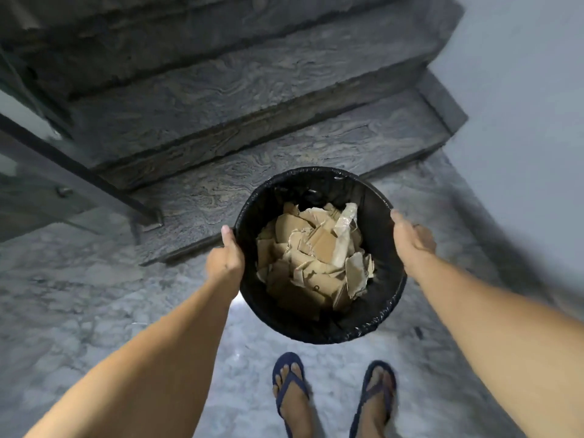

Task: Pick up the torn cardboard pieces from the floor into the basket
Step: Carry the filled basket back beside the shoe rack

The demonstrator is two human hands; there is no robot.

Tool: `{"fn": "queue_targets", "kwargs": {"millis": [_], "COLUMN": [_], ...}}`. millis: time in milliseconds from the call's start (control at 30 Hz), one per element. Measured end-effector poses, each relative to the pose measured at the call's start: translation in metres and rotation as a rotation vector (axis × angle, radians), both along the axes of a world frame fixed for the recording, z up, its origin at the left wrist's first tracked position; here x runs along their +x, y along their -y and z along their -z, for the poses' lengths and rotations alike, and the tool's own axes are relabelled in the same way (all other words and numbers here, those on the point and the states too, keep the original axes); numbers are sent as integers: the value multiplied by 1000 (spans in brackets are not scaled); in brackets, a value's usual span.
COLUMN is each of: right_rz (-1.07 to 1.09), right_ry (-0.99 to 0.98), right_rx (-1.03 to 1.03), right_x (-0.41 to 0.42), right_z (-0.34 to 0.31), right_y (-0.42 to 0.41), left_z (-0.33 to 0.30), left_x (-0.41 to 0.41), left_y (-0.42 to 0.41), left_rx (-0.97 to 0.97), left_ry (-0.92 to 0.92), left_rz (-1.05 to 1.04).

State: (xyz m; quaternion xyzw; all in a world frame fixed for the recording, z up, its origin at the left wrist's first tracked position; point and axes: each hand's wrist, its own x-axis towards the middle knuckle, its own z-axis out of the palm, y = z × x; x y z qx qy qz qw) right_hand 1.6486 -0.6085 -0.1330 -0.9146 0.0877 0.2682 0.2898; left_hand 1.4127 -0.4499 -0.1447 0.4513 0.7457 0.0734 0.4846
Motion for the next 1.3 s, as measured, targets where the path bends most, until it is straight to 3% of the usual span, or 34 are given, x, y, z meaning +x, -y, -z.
{"fn": "queue_targets", "kwargs": {"millis": [133, 700, 1067, 1300], "right_rz": [330, 715, 891, 1046], "right_ry": [15, 146, 189, 226], "right_rx": [85, 169, 33, 134], "right_x": [-8, -106, -195, -249], "right_z": [-53, -220, -241, -246], "right_y": [37, 309, 418, 426], "left_z": [-49, -202, -238, -258], "left_x": [12, 41, 31, 29], "left_y": [22, 198, 285, 295], "left_rx": [73, 109, 149, 171], "left_ry": [17, 197, 186, 141], "left_rz": [22, 454, 828, 1038]}}
